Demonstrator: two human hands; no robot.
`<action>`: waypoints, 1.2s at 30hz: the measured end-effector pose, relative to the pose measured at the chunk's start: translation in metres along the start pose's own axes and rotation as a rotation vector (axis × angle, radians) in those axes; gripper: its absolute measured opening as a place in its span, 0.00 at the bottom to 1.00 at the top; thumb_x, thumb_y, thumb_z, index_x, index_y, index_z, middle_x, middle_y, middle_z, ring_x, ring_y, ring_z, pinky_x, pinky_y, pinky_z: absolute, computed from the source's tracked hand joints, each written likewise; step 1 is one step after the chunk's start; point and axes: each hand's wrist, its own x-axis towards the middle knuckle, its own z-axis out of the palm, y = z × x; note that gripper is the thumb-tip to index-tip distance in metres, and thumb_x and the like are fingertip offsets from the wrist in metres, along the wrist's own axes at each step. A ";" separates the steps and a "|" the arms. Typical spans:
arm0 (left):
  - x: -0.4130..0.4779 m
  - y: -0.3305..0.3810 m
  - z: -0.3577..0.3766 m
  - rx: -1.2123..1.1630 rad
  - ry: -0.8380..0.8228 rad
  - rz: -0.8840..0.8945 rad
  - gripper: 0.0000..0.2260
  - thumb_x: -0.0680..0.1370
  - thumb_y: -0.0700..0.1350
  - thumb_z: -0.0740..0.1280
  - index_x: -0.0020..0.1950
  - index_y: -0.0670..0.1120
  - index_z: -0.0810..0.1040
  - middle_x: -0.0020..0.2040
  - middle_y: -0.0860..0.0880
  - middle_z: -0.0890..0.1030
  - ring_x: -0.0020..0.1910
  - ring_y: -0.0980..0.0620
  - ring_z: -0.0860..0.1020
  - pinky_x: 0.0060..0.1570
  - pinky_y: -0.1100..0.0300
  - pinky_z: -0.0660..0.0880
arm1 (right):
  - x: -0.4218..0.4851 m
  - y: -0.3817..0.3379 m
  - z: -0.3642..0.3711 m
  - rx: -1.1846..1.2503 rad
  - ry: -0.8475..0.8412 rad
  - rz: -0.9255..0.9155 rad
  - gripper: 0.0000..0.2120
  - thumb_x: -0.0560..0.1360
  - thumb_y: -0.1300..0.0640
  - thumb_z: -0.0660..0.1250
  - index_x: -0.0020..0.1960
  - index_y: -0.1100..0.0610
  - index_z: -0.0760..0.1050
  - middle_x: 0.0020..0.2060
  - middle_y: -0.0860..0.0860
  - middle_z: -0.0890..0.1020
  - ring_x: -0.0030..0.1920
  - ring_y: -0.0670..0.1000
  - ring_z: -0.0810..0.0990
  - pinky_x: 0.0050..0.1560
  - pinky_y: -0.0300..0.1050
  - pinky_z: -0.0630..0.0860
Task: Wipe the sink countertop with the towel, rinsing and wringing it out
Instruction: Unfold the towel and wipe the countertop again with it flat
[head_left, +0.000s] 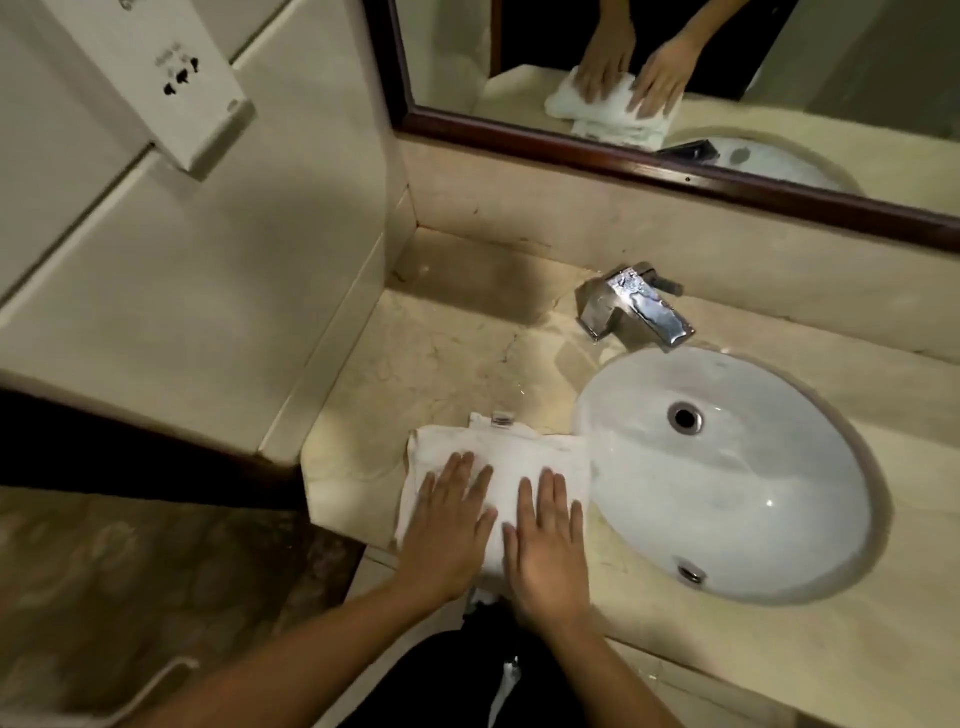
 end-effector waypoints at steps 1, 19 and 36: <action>0.000 0.000 0.009 0.028 -0.017 -0.011 0.28 0.84 0.55 0.53 0.83 0.48 0.59 0.83 0.43 0.61 0.81 0.45 0.61 0.77 0.46 0.50 | 0.000 0.003 0.006 -0.012 -0.005 0.002 0.30 0.84 0.46 0.51 0.82 0.58 0.58 0.82 0.60 0.56 0.82 0.58 0.54 0.79 0.59 0.53; 0.190 -0.049 -0.031 0.186 0.044 0.009 0.30 0.85 0.62 0.44 0.85 0.54 0.39 0.85 0.50 0.39 0.84 0.51 0.38 0.82 0.43 0.45 | 0.203 0.004 -0.014 -0.048 0.056 -0.022 0.31 0.86 0.41 0.47 0.84 0.52 0.47 0.83 0.56 0.46 0.83 0.55 0.40 0.82 0.59 0.43; 0.359 -0.113 -0.079 0.268 0.093 0.189 0.31 0.83 0.63 0.41 0.85 0.55 0.45 0.85 0.51 0.42 0.83 0.52 0.37 0.81 0.44 0.39 | 0.357 -0.024 -0.027 -0.041 0.192 0.068 0.31 0.84 0.40 0.45 0.84 0.49 0.49 0.84 0.57 0.48 0.83 0.58 0.42 0.80 0.62 0.39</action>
